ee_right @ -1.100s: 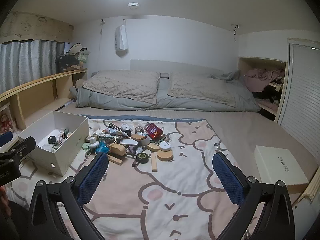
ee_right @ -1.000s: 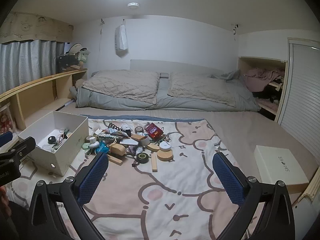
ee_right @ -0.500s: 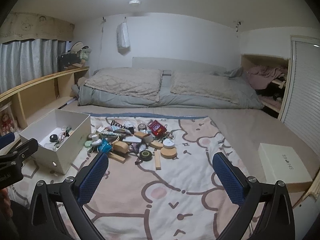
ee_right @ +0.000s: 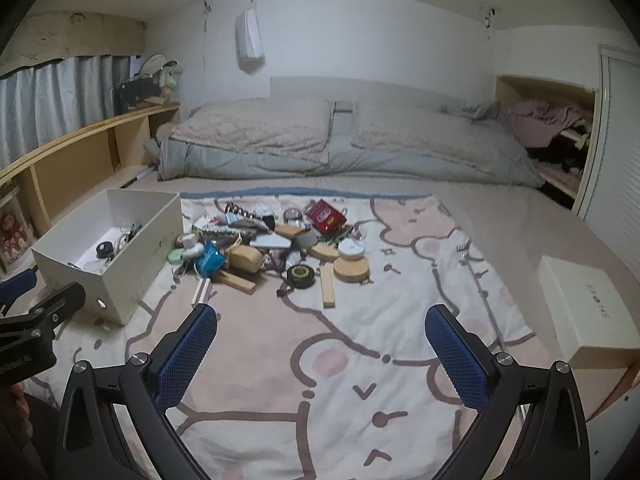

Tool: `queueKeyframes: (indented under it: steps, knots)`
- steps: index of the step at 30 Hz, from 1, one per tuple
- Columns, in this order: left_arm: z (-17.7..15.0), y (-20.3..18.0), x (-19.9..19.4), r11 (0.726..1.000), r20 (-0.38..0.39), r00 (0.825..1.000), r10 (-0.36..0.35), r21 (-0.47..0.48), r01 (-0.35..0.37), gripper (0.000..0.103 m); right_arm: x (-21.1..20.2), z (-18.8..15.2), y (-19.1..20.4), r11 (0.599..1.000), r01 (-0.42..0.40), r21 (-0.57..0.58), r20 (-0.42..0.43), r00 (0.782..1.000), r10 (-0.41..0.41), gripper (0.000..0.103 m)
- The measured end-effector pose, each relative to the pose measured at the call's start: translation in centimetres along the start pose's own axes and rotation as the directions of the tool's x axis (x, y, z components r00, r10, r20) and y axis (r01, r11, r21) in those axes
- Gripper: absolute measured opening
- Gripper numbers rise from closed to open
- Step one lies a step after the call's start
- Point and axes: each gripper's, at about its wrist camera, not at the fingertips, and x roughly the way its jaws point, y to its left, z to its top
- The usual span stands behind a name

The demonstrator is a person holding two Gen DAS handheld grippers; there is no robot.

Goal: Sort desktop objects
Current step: 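Move both tools toward the pile, right to wooden stick, left to white box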

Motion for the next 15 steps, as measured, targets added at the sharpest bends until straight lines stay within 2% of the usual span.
queueKeyframes:
  steps: [8,15]
  knots:
    - [-0.6,-0.5,3.8,1.0,-0.087,0.996,0.002,-0.001,-0.002,0.103,3.5,-0.8,-0.3,1.0,-0.012,0.016,-0.09,0.996,0.013,0.103]
    - [-1.0,-0.9,6.8,1.0,-0.15,0.989,-0.002,-0.011,0.001,0.103,6.7,-1.4,-0.8,0.999,-0.027,0.027,-0.184,0.982,0.031,0.103]
